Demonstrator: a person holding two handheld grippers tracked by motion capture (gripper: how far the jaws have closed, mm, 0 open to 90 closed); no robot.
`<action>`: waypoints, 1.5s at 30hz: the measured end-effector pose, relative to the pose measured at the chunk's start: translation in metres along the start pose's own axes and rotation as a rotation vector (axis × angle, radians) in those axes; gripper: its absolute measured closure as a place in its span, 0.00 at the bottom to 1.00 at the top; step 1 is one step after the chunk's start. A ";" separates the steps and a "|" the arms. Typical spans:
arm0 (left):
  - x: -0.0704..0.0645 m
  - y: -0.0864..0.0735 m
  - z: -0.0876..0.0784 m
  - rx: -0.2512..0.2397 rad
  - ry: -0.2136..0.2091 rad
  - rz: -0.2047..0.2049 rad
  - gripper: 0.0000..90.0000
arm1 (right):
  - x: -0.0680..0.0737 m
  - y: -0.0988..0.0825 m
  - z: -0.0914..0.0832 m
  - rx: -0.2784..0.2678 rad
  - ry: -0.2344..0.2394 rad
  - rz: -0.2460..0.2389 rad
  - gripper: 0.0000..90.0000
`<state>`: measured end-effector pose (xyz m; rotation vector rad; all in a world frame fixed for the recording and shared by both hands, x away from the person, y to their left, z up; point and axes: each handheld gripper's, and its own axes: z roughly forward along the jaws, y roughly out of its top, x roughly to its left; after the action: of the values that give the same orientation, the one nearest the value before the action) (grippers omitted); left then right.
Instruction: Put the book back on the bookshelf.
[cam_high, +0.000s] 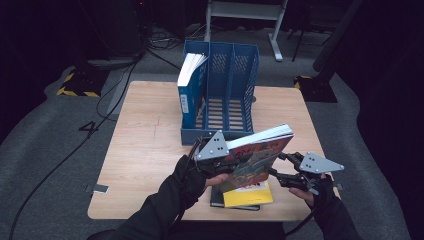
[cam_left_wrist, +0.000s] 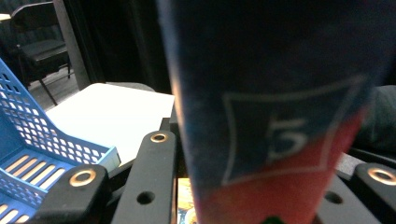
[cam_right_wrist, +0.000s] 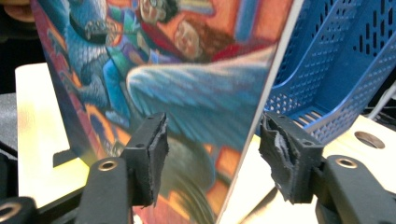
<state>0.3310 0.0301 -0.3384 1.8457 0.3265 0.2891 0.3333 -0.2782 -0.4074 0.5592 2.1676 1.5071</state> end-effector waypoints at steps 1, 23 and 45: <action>0.001 0.000 0.000 0.001 -0.002 -0.003 0.81 | -0.001 -0.002 -0.002 0.015 -0.002 0.002 0.45; 0.017 0.016 0.025 -0.001 0.010 -0.046 0.82 | -0.057 -0.067 -0.022 0.248 -0.214 0.146 0.30; 0.037 0.049 0.015 -0.020 0.174 -0.009 0.82 | -0.061 -0.091 -0.007 0.358 -0.215 0.184 0.30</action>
<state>0.3739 0.0168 -0.2948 1.8028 0.4501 0.4469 0.3728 -0.3474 -0.4834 1.0142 2.2726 1.0841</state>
